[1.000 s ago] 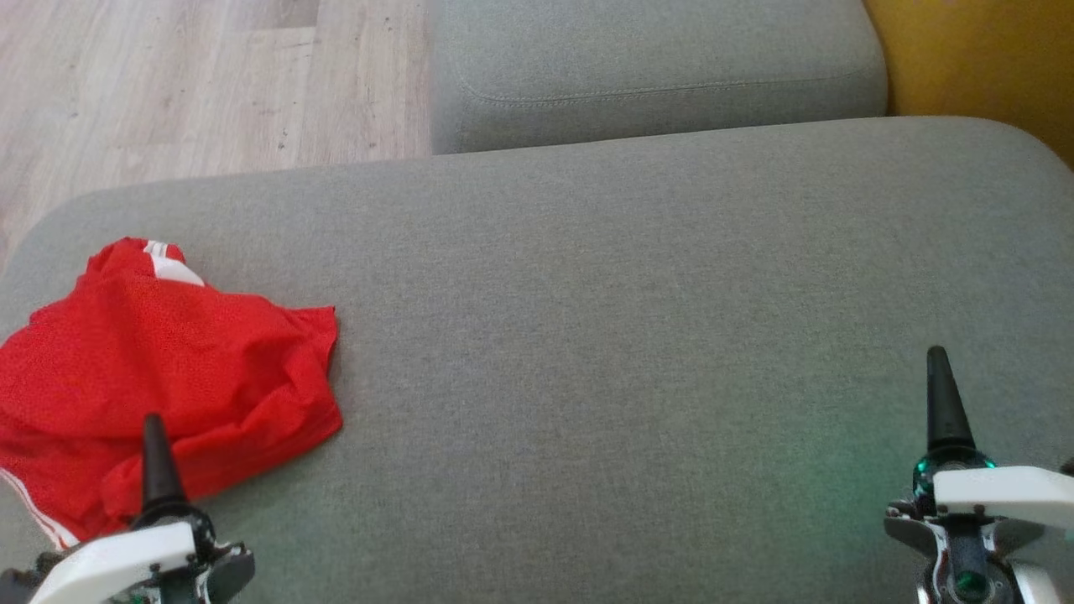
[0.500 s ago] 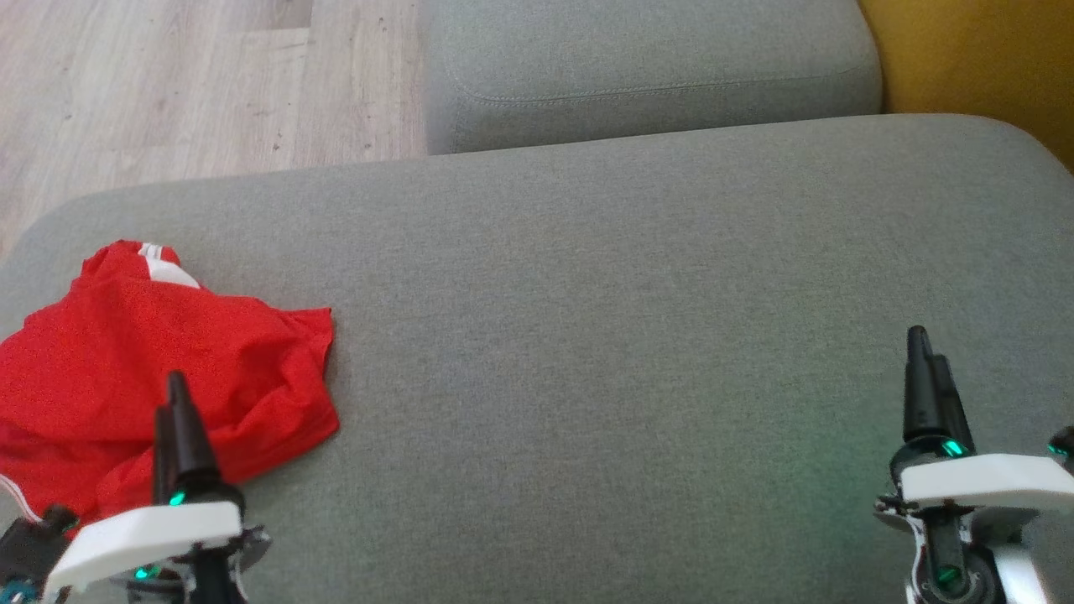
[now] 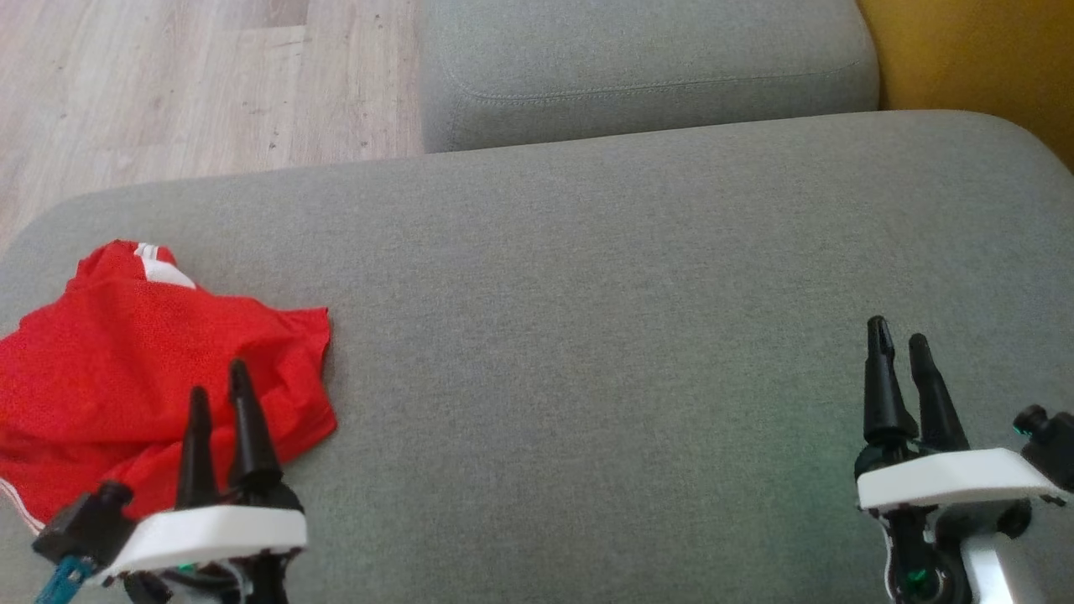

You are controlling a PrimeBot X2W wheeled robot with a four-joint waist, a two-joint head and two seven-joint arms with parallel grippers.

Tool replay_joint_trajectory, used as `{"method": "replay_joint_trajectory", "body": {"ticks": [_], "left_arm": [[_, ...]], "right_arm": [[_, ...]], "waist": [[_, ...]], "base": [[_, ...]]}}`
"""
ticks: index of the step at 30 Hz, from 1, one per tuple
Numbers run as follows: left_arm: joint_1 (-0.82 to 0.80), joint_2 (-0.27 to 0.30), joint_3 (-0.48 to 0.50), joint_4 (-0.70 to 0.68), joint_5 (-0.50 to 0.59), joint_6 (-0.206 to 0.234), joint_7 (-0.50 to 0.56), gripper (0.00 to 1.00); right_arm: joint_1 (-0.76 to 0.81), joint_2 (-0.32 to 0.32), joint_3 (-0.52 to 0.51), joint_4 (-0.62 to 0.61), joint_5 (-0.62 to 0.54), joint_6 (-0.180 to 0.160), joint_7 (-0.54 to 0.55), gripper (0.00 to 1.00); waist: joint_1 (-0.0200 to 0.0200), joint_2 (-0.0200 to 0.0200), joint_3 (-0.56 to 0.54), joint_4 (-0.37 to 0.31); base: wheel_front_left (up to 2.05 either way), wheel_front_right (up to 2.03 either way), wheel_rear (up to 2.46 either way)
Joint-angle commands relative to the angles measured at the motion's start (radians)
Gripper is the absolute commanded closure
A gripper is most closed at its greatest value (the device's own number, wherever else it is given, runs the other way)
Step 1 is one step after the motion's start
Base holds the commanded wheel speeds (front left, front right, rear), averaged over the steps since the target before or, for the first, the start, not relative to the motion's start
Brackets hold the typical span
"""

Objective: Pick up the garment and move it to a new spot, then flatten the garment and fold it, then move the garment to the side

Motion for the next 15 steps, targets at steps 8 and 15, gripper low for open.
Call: {"method": "replay_joint_trajectory", "body": {"ticks": [8,15], "left_arm": [[-0.024,0.028,-0.041,-0.057,0.167,0.033,-0.032,0.00],[-0.019,0.064,-0.097,-0.044,0.273,0.077,-0.053,0.00]], "right_arm": [[-0.023,-0.008,0.033,-0.061,-0.138,0.005,-0.033,0.00],[-0.019,-0.008,0.050,-0.071,-0.237,0.005,-0.054,0.00]], "waist": [[0.0000,0.0000,0.002,-0.007],[0.0000,0.0000,0.005,-0.018]], "base": [[0.00,0.00,0.00],[0.00,0.00,0.00]]}}
